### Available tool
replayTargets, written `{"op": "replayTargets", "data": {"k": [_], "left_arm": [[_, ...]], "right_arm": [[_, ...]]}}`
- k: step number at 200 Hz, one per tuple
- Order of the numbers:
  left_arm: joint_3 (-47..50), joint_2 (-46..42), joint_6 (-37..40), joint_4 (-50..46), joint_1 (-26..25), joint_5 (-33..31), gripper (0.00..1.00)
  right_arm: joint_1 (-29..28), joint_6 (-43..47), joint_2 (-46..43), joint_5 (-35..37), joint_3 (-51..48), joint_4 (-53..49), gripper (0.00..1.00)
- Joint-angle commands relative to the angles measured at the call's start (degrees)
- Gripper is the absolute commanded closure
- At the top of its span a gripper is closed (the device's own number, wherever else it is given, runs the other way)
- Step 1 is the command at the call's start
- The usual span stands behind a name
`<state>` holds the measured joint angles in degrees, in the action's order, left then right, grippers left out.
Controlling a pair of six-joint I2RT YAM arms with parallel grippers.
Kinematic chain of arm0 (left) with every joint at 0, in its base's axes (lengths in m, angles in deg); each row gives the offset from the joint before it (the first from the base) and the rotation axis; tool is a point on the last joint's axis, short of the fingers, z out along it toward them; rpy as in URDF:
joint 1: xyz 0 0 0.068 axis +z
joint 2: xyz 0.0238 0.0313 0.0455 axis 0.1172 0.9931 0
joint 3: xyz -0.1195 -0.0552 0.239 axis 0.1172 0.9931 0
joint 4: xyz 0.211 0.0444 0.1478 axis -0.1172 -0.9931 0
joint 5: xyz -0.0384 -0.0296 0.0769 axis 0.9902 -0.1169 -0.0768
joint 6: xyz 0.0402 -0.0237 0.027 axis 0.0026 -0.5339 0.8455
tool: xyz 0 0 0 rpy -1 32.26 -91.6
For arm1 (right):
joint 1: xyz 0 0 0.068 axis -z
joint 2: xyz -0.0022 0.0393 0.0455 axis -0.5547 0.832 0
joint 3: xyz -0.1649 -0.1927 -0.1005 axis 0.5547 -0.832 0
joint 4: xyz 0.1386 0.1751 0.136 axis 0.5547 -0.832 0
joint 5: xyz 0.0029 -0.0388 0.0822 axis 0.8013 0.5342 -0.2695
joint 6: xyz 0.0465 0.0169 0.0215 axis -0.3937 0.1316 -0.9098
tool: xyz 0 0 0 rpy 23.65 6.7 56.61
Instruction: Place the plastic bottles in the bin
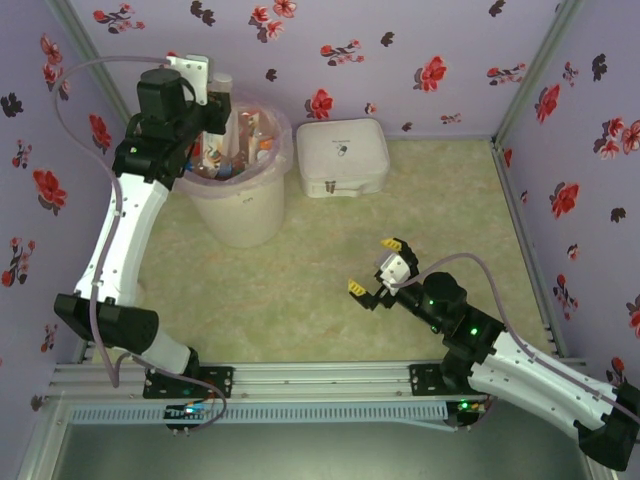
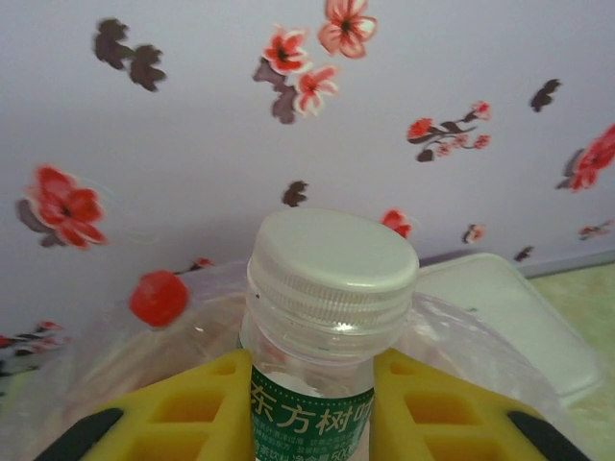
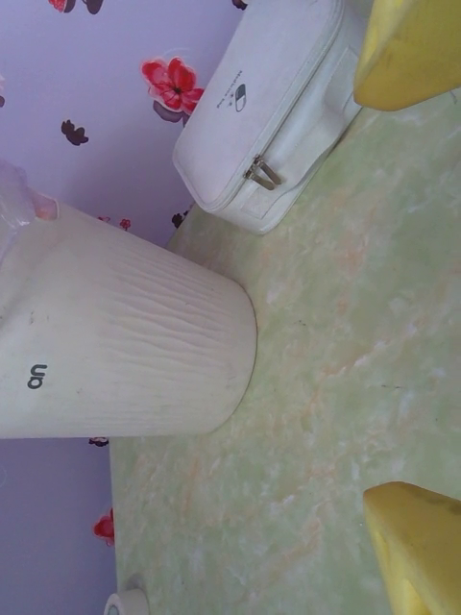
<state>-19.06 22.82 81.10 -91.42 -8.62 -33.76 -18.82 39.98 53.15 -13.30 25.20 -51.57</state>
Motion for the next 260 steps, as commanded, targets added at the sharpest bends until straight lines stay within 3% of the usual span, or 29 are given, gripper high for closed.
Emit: {"op": "replayTargets", "data": {"k": [1, 38, 73, 97, 126, 141, 151, 165, 203, 222, 260], "left_arm": [[2.0, -3.4, 7.7, 7.8, 0.3, -6.6, 0.92], [6.9, -4.5, 11.8, 13.4, 0.3, -7.9, 0.95], [22.3, -8.2, 14.9, 25.1, 0.4, -7.0, 0.96], [33.4, -13.0, 10.7, 29.8, 0.4, -6.0, 0.95], [42.8, -21.0, 1.6, 31.0, 0.1, -5.0, 0.85], [45.6, -24.6, -2.2, 30.1, 0.0, -3.7, 0.69], [45.4, -25.8, -3.0, 28.3, 0.0, -2.7, 0.54], [43.1, -26.3, -3.4, 24.9, 0.0, -1.3, 0.4], [31.6, -24.0, -4.1, 16.3, 0.1, 1.0, 0.24], [26.2, -21.1, -5.6, 13.6, 0.5, 1.0, 0.23], [20.4, -14.0, -7.8, 12.5, 1.0, 1.0, 0.39]], "right_arm": [[-0.2, -0.7, 0.4, 0.3, 1.4, 0.7, 0.0], [-0.2, -0.7, 2.3, -0.6, 1.5, 2.5, 0.01], [-0.2, -0.7, 2.7, -1.4, 1.7, 2.5, 0.01], [-0.2, -0.3, 2.7, -1.9, 2.2, 1.5, 0.01], [-0.2, 0.2, 3.0, -2.0, 2.7, 1.1, 0.01], [-0.1, 0.4, 3.4, -1.9, 2.7, 1.3, 0.0], [-0.2, 0.6, 3.9, -1.8, 2.8, 1.7, 0.0], [-0.2, 0.8, 4.9, -1.9, 3.3, 2.1, 0.0], [-0.1, 0.3, 8.0, -2.7, 4.1, 3.8, 0.0], [-0.2, -0.1, 8.7, -2.9, 4.2, 4.4, 0.0], [-0.2, -0.3, 8.3, -3.0, 4.3, 3.3, 0.01]]}}
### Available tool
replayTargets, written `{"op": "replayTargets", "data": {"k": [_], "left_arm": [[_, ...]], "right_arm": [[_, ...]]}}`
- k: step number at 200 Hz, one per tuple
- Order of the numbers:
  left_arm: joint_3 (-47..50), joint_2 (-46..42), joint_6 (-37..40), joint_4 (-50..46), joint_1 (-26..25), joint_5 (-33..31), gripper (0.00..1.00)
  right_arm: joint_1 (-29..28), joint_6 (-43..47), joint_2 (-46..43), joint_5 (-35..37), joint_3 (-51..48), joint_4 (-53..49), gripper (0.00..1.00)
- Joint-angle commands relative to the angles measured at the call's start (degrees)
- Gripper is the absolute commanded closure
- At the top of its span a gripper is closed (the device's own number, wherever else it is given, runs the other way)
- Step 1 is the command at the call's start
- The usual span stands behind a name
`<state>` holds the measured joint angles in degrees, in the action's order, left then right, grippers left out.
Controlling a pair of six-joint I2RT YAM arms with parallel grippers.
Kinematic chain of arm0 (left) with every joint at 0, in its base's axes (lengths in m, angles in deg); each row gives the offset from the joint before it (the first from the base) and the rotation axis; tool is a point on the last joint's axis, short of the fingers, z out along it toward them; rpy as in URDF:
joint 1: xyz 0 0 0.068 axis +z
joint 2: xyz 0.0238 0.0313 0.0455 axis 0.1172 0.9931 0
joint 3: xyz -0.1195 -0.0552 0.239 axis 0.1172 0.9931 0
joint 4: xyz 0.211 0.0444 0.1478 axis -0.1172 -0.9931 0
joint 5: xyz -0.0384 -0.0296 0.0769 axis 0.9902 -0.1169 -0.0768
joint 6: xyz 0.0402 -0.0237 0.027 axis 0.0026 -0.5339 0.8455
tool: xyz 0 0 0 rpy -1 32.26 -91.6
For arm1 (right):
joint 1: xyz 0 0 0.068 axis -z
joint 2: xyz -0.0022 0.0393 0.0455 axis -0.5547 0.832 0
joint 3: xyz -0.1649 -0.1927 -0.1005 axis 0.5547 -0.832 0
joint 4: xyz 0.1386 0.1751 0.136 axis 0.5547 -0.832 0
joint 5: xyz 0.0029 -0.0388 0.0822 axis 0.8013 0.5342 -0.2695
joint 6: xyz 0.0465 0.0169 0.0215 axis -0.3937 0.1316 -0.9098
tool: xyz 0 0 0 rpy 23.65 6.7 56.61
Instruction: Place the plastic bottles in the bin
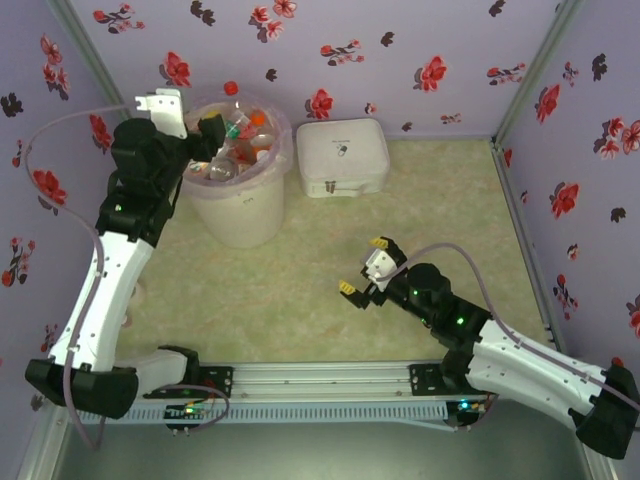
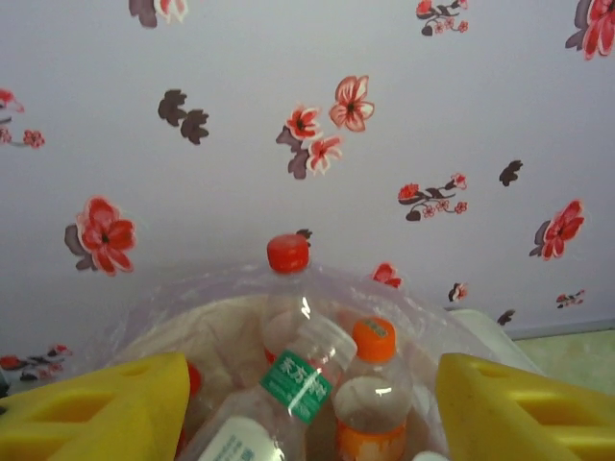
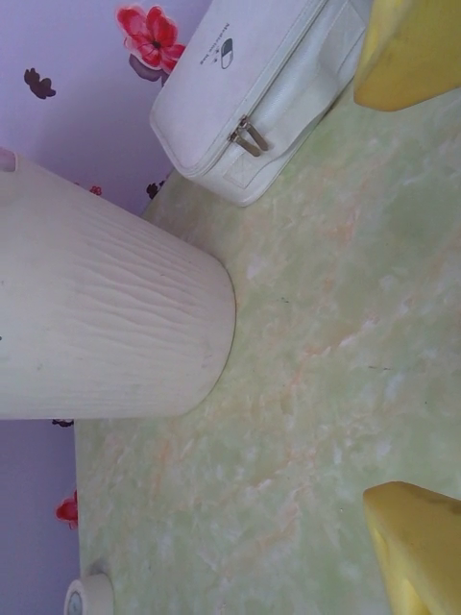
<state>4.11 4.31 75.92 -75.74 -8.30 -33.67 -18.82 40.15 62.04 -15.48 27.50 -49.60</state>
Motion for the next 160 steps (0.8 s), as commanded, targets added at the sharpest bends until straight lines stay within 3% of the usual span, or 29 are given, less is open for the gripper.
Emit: {"op": "replayTargets", "data": {"k": [1, 66, 109, 125, 160], "left_arm": [[-2.9, 4.7, -2.7, -3.2, 0.7, 0.9, 0.4], [-5.9, 16.7, -5.5, -4.6, 1.5, 1.7, 0.55], [-6.1, 16.6, -6.2, -4.4, 1.8, 4.2, 0.6], [-6.1, 13.4, -6.4, -3.5, 2.9, 4.1, 0.57], [-9.5, 6.6, -5.5, -7.7, 6.1, 5.1, 0.35]], "right_arm": [[-0.1, -0.5, -0.7, -0.8, 2.0, 1.3, 0.01], [-0.2, -1.0, -3.7, 2.8, 2.2, -3.2, 0.0], [-0.2, -1.4, -3.7, 2.9, 2.2, -3.7, 0.01], [-0.2, -1.4, -3.9, 3.4, 2.3, -3.8, 0.0], [0.1, -1.5, -3.7, 11.1, 2.5, -4.1, 0.0]]}}
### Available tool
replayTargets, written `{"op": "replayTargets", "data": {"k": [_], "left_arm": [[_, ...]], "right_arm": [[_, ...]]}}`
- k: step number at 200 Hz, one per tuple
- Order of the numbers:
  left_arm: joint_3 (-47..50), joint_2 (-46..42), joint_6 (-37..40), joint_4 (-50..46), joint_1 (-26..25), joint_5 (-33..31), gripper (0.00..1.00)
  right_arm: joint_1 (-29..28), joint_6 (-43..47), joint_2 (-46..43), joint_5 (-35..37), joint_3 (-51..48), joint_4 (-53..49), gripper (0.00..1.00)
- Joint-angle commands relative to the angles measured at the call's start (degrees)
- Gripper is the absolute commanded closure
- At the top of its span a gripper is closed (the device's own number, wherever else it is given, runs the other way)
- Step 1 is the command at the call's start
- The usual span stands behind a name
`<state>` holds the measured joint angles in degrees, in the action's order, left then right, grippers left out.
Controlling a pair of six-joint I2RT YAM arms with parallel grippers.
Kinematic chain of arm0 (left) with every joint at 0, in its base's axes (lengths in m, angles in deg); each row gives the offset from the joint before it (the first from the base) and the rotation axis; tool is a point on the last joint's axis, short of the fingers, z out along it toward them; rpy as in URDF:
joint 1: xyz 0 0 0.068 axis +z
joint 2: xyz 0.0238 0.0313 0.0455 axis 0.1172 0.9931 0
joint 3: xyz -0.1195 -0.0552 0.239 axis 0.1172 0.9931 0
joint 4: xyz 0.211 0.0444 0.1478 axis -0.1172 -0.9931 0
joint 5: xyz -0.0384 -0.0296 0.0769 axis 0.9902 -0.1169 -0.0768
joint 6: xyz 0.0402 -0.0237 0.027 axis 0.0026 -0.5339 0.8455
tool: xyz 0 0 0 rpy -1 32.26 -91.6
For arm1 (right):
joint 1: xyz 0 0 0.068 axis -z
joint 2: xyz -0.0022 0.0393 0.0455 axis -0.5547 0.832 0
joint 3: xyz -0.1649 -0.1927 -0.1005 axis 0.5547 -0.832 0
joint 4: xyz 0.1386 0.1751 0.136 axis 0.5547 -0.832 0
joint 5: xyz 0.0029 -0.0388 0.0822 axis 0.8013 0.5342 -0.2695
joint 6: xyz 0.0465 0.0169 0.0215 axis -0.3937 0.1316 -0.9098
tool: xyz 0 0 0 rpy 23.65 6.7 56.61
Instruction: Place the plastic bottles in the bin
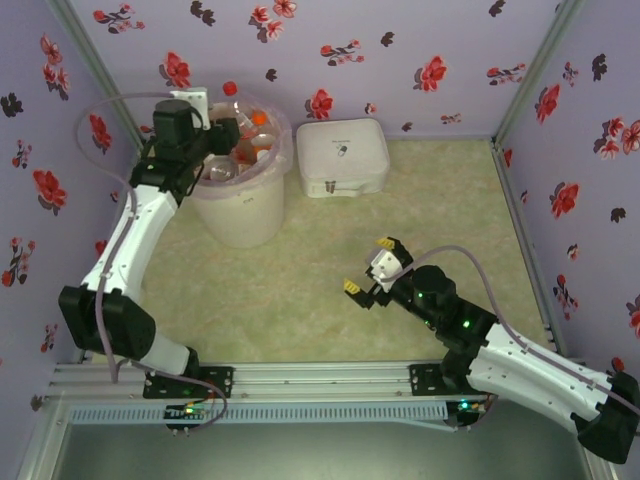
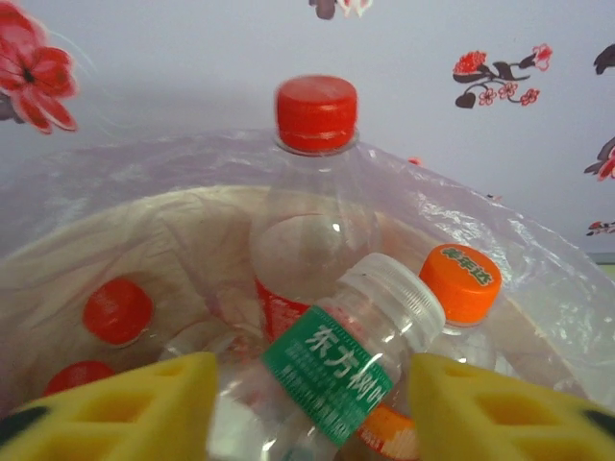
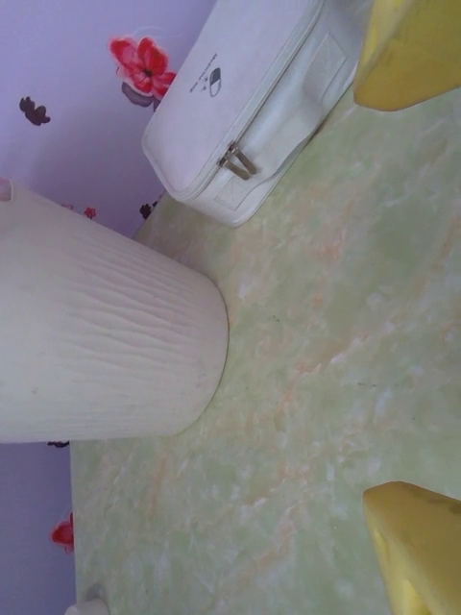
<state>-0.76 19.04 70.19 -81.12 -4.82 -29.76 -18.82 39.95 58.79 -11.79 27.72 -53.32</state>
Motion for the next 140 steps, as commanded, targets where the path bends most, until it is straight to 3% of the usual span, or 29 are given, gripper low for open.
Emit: {"op": "replayTargets", "data": {"k": [1, 29, 54, 75, 99, 114, 140], "left_arm": [[-4.7, -8.3, 0.4, -2.5, 2.7, 1.2, 0.35], [-3.4, -14.6, 3.8, -7.8, 2.9, -0.3, 0.24], [4.2, -23.9, 4.9, -11.3, 2.9, -7.9, 0.18], [15.2, -33.4, 2.4, -13.0, 2.9, -14.3, 0.13], [28.5, -42.5, -0.7, -12.7, 3.1, -21.3, 0.0], [36.2, -46.4, -2.8, -11.3, 3.4, -24.9, 0.0], [51.3, -50.4, -6.8, -4.0, 3.4, -24.9, 0.0]], "right_arm": [[0.2, -1.4, -0.4, 7.7, 2.3, -0.4, 0.0], [3.3, -2.9, -0.3, 16.2, 3.3, -2.7, 0.0], [10.3, -8.4, -2.6, 18.1, 4.3, -6.0, 0.0], [18.3, -13.8, -3.5, 20.9, 5.1, -11.2, 0.0], [26.6, -16.0, -3.0, 23.2, 5.7, -16.4, 0.0], [30.5, -16.5, -2.8, 22.8, 4.0, -15.1, 0.0], [34.9, -18.0, -0.3, 19.9, -0.7, -8.6, 0.0]]}}
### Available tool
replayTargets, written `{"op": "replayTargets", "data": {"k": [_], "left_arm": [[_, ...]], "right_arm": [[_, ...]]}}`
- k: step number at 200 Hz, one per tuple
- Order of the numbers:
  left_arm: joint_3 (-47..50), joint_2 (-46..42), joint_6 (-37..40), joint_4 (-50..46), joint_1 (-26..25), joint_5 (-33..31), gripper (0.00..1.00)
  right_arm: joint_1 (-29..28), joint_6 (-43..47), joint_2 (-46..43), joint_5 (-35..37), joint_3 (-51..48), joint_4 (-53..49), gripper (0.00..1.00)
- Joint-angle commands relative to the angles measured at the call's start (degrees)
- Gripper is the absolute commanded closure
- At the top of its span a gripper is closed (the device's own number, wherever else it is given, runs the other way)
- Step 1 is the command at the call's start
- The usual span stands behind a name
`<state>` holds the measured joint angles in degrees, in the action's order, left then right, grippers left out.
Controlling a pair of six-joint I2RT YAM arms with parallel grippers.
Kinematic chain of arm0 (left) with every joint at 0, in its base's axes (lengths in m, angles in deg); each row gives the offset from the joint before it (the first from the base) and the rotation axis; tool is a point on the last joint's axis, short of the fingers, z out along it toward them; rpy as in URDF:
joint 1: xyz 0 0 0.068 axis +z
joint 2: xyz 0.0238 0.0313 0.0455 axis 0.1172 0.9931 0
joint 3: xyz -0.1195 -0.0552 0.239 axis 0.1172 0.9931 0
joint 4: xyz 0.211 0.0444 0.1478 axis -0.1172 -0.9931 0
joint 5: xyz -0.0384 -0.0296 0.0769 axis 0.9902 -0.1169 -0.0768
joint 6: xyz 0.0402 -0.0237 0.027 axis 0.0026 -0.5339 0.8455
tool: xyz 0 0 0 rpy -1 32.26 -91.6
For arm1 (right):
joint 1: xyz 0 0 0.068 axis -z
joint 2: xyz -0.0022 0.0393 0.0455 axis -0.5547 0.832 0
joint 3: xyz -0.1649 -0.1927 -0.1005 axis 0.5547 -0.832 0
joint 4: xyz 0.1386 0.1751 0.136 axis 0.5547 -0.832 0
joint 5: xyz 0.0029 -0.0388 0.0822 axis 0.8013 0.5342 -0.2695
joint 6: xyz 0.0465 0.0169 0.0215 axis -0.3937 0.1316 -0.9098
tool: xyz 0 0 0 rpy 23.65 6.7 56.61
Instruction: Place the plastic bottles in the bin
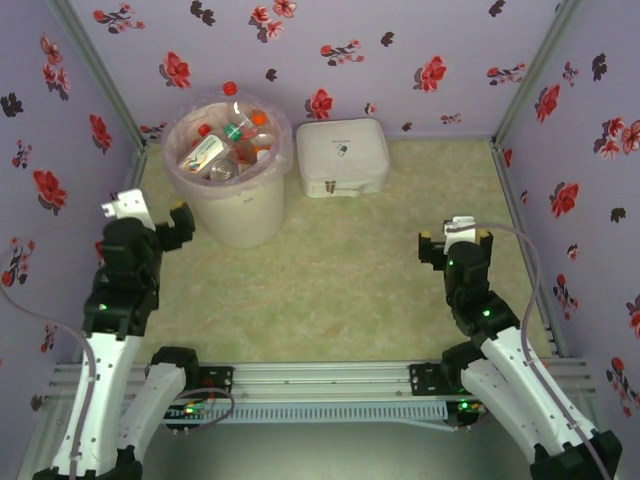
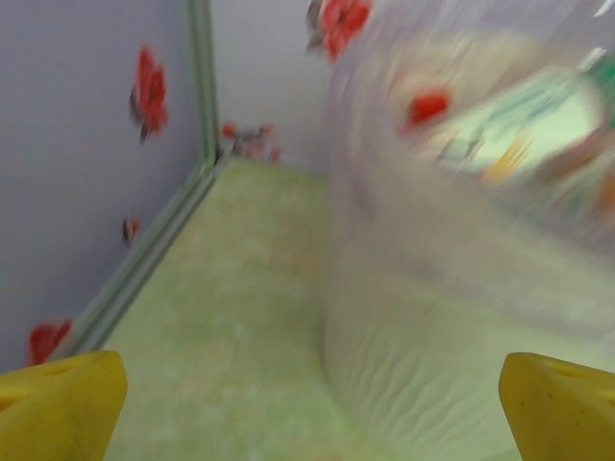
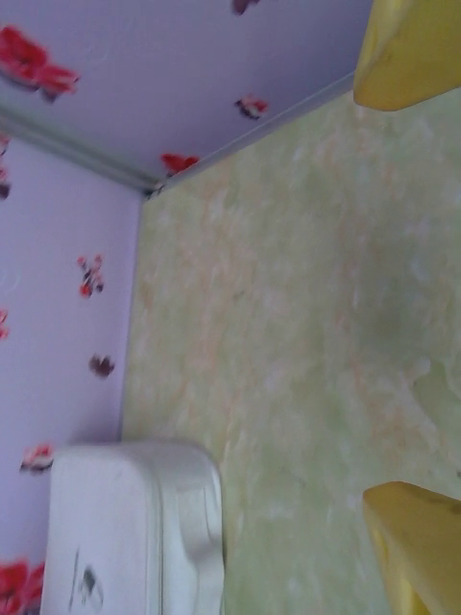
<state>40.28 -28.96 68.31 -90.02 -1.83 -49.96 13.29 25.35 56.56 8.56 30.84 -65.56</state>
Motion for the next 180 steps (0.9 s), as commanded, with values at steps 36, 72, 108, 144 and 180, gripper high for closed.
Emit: {"op": "replayTargets", "data": {"k": [36, 72, 108, 144, 180], "left_arm": [[25.7, -1.0, -1.1, 23.8, 1.0, -9.4, 0.0], [28.4, 11.6, 3.5, 40.4, 1.5, -6.5, 0.0], [31.5, 24.1, 7.8, 59.1, 1.9, -4.2, 0.0], [30.2, 38.3, 12.3, 73.3, 2.5, -0.9, 0.0], [30.1, 46.9, 13.8, 83.1, 6.0, 2.5, 0.0]], "right_arm": [[4.6, -4.3, 9.2, -1.0, -11.0, 18.3, 0.0], [6.3, -2.8, 17.5, -1.2, -14.0, 28.7, 0.0], [8.2, -1.0, 23.3, -2.1, -14.3, 37.3, 0.01], [9.8, 1.7, 31.0, -4.5, -14.0, 48.0, 0.01], [10.5, 4.6, 42.9, -4.2, -10.9, 58.6, 0.01]]}}
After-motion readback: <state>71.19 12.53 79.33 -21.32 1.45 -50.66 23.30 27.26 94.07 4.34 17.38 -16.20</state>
